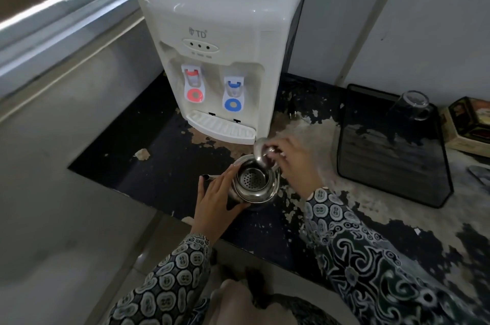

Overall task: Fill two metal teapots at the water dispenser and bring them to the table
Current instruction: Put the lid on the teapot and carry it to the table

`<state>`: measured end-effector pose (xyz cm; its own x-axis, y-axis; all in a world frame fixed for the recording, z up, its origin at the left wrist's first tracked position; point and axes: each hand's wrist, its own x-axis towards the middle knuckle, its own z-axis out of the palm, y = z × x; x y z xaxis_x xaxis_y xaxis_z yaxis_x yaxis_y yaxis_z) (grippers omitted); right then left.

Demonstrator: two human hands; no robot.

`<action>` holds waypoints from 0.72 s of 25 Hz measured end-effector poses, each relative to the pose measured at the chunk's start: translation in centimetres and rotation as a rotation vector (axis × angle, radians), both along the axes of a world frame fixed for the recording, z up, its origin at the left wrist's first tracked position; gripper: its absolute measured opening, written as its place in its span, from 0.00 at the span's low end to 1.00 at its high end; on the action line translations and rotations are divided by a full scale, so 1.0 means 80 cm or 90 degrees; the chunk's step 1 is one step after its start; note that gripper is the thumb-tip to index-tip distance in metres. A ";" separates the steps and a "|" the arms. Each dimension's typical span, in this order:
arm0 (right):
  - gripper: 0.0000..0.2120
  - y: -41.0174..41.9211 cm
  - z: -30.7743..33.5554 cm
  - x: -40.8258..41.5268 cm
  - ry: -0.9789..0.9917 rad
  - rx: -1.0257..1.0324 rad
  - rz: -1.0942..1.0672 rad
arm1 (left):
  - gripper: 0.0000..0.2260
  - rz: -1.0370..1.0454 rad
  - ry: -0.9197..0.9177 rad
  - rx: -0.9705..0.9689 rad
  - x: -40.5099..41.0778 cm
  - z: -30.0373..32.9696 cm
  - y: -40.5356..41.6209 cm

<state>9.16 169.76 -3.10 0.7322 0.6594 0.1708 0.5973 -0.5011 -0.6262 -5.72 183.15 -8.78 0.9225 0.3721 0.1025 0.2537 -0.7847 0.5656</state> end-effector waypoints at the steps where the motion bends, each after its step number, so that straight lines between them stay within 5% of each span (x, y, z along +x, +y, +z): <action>1: 0.11 0.008 -0.001 -0.008 -0.042 -0.016 0.047 | 0.36 0.001 0.000 0.007 0.000 -0.001 0.001; 4: 0.10 0.018 -0.020 -0.018 -0.134 -0.082 0.128 | 0.35 0.007 0.004 0.024 0.001 -0.003 0.001; 18: 0.10 0.013 -0.029 -0.024 -0.096 -0.105 0.133 | 0.36 0.011 0.006 0.019 -0.001 0.002 -0.001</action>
<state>7.25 170.84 -5.44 0.5520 0.8212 0.1446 0.7782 -0.4451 -0.4431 -5.82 183.04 -8.59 0.9169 0.3851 0.1048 0.2730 -0.7966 0.5394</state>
